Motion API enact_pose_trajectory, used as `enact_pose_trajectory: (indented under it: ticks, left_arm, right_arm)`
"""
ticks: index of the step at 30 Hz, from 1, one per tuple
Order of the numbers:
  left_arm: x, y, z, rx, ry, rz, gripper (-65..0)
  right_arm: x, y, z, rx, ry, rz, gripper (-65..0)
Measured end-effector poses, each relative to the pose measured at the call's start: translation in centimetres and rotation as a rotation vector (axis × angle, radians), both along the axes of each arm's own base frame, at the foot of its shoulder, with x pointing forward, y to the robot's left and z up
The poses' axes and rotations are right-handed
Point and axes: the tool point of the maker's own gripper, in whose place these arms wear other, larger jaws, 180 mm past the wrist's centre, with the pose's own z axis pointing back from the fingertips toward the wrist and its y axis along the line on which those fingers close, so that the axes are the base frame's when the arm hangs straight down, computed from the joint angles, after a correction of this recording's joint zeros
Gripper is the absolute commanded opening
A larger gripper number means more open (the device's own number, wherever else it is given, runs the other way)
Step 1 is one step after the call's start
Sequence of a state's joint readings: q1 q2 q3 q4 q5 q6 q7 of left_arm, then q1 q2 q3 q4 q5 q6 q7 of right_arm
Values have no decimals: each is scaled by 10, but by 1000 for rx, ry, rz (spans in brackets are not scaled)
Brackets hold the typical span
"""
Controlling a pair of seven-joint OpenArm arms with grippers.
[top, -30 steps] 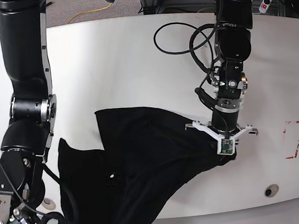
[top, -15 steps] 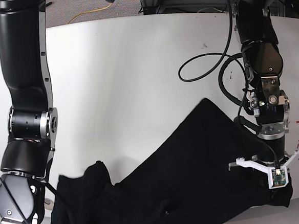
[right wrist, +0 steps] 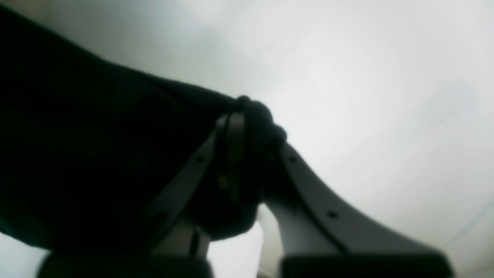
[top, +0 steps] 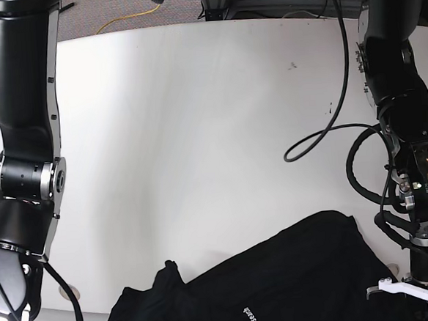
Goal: Fold the T-shirt properly
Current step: 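Hold the shirt with both grippers and lift it up high, then lay the shirt flat, pulling both grippers apart along its edge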
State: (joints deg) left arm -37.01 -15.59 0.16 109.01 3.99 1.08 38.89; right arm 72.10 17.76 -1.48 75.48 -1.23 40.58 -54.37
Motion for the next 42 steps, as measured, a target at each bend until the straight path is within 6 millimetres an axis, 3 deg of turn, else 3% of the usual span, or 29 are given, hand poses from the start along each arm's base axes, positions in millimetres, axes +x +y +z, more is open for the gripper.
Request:
enact_pose_trajectory:
  ticks: [4,8,10,15,21,23,31,34,42]
  left_arm:
    - [3,-6,-13,23,70,-21,-650]
    - [6,-11,-37,34,148,-35,-650]
    - [5,-12,-54,36,185,-41,-650]
    - [-6,-23,-111,33,309,-73,-650]
    - [-28,-36,-174,7,441,-100,-650]
    - [-40,-42,-203,3,516,-115,-650]
    - [-84,-48,-278,-31,703,-122,-650]
    - [-105,-48,-305,-34,780,-121,-650]
    - [-151,-48,-355,-40,935,-121,-650]
  right_arm:
    - [-8,-14,4,-17,9,-52,-650]
    - [-18,-27,-14,40,-2,-68,-650]
    - [-24,-36,-37,48,35,-91,-650]
    - [-42,-52,-121,41,186,-165,-650]
    - [-74,-62,-189,85,269,-204,-650]
    - [-88,-64,-217,87,320,-220,-650]
    - [-139,-60,-296,124,458,-246,-650]
    - [-165,-65,-336,156,554,-286,-650]
    - [-213,-67,-392,230,686,-334,-650]
